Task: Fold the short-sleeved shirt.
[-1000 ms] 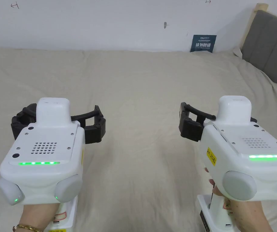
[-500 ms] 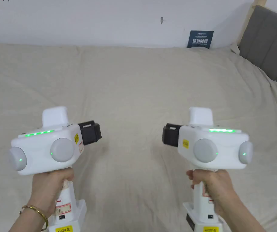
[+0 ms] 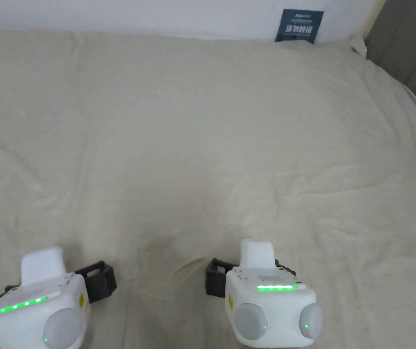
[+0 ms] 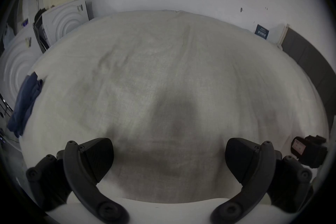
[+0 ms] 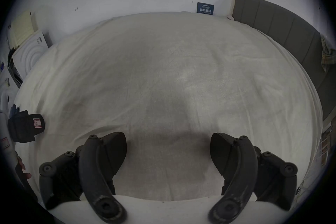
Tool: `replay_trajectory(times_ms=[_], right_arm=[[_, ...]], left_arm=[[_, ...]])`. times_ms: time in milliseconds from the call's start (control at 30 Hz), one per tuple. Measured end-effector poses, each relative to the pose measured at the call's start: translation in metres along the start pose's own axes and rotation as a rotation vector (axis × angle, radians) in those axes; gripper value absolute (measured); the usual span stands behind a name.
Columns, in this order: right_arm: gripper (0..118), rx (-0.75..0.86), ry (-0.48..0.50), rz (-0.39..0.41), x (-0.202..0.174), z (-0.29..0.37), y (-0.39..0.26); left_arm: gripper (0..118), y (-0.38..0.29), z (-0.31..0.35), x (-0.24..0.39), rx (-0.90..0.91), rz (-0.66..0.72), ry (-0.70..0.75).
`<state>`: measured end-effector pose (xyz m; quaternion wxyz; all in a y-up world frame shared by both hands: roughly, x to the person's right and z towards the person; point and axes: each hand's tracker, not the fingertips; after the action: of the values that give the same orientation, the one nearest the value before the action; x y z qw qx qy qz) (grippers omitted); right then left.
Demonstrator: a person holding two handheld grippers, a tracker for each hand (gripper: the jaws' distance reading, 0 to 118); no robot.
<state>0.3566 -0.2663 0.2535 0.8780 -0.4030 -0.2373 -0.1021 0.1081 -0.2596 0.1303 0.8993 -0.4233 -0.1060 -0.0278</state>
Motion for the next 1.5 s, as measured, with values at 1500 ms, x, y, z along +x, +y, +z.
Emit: replay_trajectory(times_ms=[1500], right_arm=[[99,-0.002,-0.005,0.001,0.001,0.003,-0.001]], left_arm=[[118,0.032,-0.023,0.005,-0.026,-0.039,0.047]])
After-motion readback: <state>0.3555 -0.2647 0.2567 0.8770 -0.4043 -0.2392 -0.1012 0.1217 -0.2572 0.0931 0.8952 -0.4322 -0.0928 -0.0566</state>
